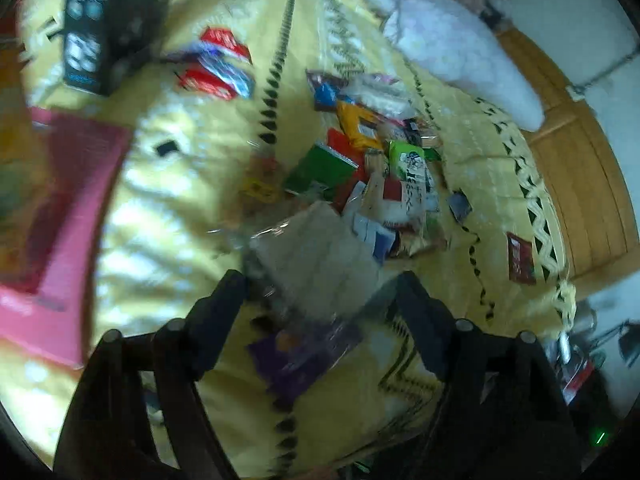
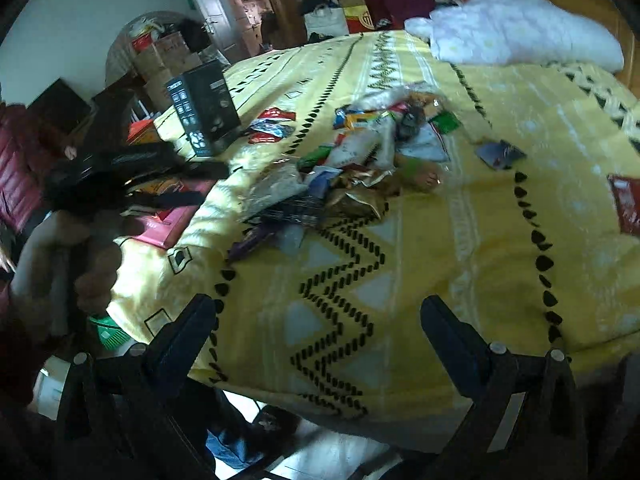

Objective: Organize snacks
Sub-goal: 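Grasp the clear green-printed bag with the left tool while the right tool returns to the pile, then grasp the black snack packet with the right tool while the left tool holds the clear bag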

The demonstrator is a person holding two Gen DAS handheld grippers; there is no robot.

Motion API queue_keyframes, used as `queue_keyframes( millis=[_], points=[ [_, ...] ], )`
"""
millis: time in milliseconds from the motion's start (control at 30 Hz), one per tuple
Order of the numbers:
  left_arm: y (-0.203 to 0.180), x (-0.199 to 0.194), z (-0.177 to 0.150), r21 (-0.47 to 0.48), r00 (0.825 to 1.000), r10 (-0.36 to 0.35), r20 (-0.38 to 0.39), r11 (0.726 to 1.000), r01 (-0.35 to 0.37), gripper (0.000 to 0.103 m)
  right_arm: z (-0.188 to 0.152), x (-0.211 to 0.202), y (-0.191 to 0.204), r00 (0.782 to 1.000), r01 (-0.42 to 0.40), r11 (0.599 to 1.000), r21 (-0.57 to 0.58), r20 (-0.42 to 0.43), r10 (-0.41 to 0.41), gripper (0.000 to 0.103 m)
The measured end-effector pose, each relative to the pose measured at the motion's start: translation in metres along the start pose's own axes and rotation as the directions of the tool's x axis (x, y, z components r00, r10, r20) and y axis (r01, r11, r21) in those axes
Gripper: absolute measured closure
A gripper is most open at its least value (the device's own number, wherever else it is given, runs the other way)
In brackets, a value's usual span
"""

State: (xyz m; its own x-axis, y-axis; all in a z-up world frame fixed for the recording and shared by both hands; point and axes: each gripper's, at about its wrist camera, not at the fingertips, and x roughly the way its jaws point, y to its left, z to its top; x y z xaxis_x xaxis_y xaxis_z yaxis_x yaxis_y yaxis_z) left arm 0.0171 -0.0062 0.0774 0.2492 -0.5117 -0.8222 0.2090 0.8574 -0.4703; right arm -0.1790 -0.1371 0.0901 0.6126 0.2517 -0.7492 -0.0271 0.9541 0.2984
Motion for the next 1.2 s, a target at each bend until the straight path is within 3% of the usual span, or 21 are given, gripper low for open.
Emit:
queue_keyframes(
  millis=[67,100,267,333,400,600,800,867,1000,1200],
  points=[
    [-0.007,0.016,0.004,0.003,0.999,0.024,-0.026,1.000,-0.024,0.010,0.001,0.007,-0.002,1.000,-0.014,1.000,0.007,0.000,0.014,0.000],
    [-0.009,0.025,0.006,-0.001,0.998,0.065,-0.028,0.998,-0.065,0.010,0.001,0.009,-0.007,1.000,-0.020,1.000,0.008,-0.001,0.020,0.000],
    [0.007,0.038,0.001,-0.044,0.989,0.139,-0.048,0.989,-0.141,0.012,0.002,0.016,-0.015,0.999,-0.044,0.999,0.018,-0.021,0.045,0.000],
    [0.010,0.036,-0.006,-0.040,0.990,0.128,-0.053,0.991,-0.131,0.024,0.000,0.016,-0.017,0.999,-0.047,0.999,0.026,-0.024,0.047,0.000],
    [0.009,0.029,-0.012,-0.014,0.989,0.140,-0.035,0.990,-0.141,0.049,-0.002,0.016,-0.020,0.998,-0.050,0.998,0.035,-0.023,0.051,0.000],
    [0.017,-0.001,-0.023,0.051,0.984,0.171,0.056,0.983,-0.174,0.075,-0.003,0.022,-0.023,0.997,-0.072,0.997,0.036,-0.033,0.074,0.006],
    [0.026,-0.023,-0.028,0.072,0.984,0.159,0.082,0.984,-0.165,0.078,0.007,0.037,-0.009,0.987,-0.150,0.988,-0.047,-0.058,0.147,0.009],
    [0.024,-0.030,-0.034,0.089,0.984,0.156,0.085,0.983,-0.163,0.078,0.019,0.052,0.003,0.980,-0.190,0.975,-0.117,-0.081,0.181,0.018],
    [0.024,-0.041,-0.047,0.106,0.987,0.140,0.073,0.983,-0.147,0.078,0.045,0.096,0.023,0.975,-0.206,0.946,-0.252,-0.137,0.175,0.032],
    [0.037,-0.048,-0.055,0.077,0.987,0.148,0.063,0.985,-0.153,0.078,0.062,0.155,0.045,0.956,-0.232,0.913,-0.336,-0.250,0.151,0.033]
  ],
)
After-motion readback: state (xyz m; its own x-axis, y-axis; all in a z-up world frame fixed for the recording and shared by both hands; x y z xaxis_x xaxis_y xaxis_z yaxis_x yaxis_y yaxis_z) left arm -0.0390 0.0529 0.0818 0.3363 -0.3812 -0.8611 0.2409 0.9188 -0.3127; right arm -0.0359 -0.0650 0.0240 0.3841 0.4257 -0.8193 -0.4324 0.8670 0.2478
